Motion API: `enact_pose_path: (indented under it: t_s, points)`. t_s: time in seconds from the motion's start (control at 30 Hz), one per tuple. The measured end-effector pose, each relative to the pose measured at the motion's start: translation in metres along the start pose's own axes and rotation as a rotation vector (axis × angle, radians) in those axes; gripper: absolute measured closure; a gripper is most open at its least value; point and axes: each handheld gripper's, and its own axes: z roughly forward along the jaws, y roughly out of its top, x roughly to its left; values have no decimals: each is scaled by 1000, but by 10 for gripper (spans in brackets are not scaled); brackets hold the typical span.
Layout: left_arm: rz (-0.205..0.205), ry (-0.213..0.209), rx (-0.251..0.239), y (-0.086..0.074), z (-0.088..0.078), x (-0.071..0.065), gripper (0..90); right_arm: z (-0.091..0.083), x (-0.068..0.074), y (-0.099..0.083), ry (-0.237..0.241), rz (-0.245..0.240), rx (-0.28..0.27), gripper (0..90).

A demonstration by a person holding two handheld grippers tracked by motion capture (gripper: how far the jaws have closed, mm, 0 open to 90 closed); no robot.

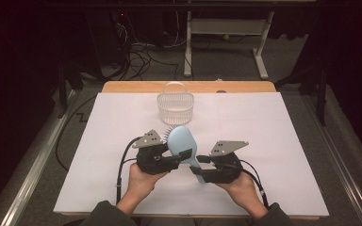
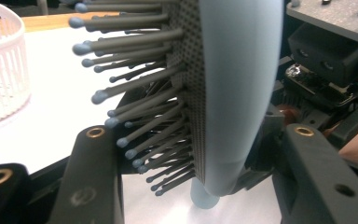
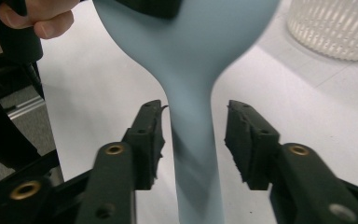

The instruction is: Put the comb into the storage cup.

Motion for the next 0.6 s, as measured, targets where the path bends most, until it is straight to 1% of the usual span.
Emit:
enact_pose_path:
  t_s: [0.17,0.27,0.3,0.4,0.43,0.47,0.5,0.6]
  points:
    - [13,11,5,2,1,0,499,-6,-5,-6,1,22,-22,482]
    - [14,17,6,4,2,0,499,-12,-10,-11,-11,25,-58,453]
    - [15,18,9,4,2,0,499,-12,-10,-11,-11,25,-58,453]
    - [19,21,10,6,2,0,498,-16,-14,-15,-17,38,-83,427]
    - [21,22,11,6,2,0,498,-19,-17,-18,-24,50,-96,419]
    - [23,23,11,7,2,-1,498,-19,-17,-18,-24,50,-96,419]
    - [24,23,10,8,1,-1,498,-22,-21,-21,-26,62,-105,407]
    - [27,27,8,10,1,-1,499,-26,-23,-24,-37,60,-110,390]
